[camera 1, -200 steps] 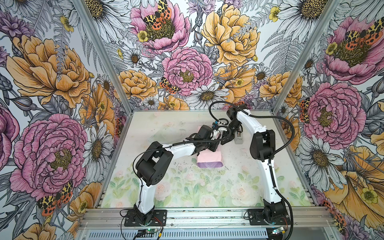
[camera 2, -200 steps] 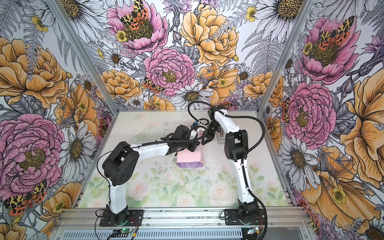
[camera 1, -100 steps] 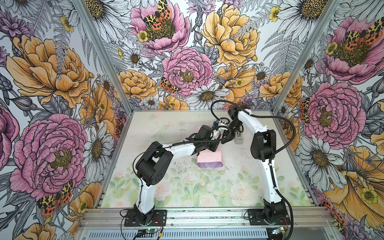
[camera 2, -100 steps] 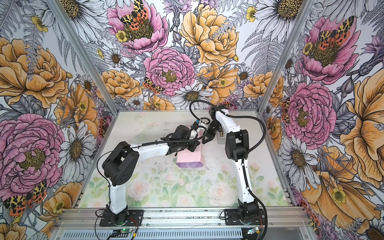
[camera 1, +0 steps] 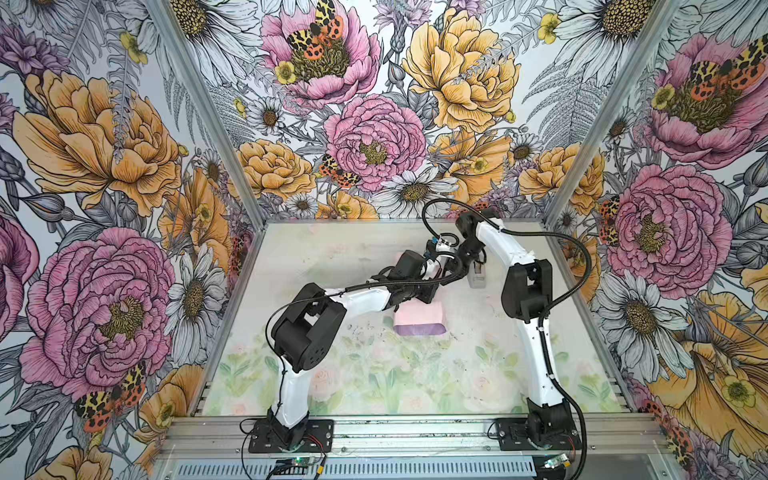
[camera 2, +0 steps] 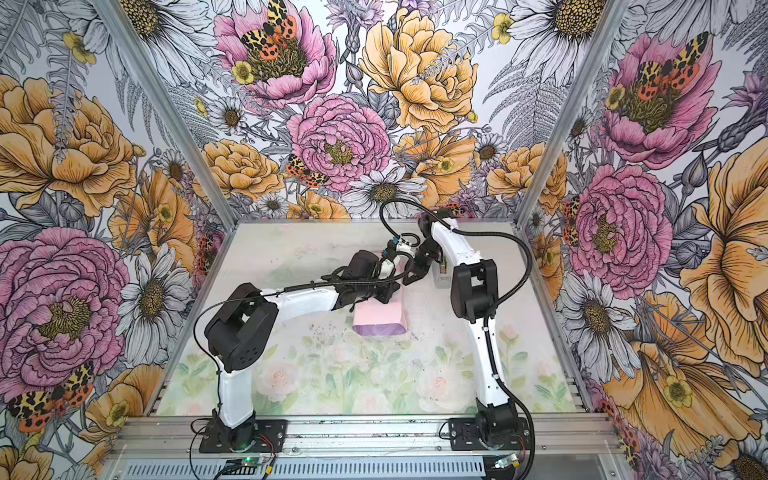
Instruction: Wrap the gift box in paper
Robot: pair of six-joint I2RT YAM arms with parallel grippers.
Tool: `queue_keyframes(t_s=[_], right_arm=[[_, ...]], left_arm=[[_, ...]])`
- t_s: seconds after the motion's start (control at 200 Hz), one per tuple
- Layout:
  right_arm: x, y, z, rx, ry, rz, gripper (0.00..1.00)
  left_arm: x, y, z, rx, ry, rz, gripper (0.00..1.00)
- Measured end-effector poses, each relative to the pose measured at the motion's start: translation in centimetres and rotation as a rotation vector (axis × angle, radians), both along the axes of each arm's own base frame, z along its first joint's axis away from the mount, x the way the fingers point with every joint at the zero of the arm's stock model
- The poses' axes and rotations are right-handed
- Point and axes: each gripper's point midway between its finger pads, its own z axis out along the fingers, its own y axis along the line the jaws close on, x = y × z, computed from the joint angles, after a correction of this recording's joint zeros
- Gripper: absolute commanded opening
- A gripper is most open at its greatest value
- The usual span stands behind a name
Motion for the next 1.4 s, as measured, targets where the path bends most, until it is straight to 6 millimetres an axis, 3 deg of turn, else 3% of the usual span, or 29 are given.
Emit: queue_keyframes(t_s=[0.365, 0.59, 0.916, 1.046, 1.211, 1.286, 1.401], right_arm=[[0.3, 0.2, -0.8, 0.011, 0.014, -0.014, 0.33], [1.5, -0.1, -1.4, 0.011, -0.002, -0.063, 0.37], [2.1, -1.4, -4.4, -0.001, 0.018, -0.168, 0.42], [2.2, -2.5, -2.8, 0.009, -0.024, -0.242, 0.40], [2.1, -3.5, 1.9, 0.053, -0.143, -0.352, 0.38], [1.7, -3.6, 3.8, 0.087, -0.190, -0.409, 0.32], [0.8, -3.3, 4.4, 0.133, -0.202, -0.490, 0.26]], left_arm=[[0.0, 0.0, 0.0, 0.000, 0.000, 0.000, 0.02], [0.0, 0.0, 0.0, 0.000, 0.000, 0.000, 0.02], [0.0, 0.0, 0.0, 0.000, 0.000, 0.000, 0.02], [0.0, 0.0, 0.0, 0.000, 0.000, 0.000, 0.02], [-0.1, 0.3, 0.0, 0.003, 0.000, 0.005, 0.02], [-0.1, 0.5, 0.0, 0.005, 0.002, 0.007, 0.02], [-0.1, 0.5, 0.0, 0.005, 0.002, 0.008, 0.02]])
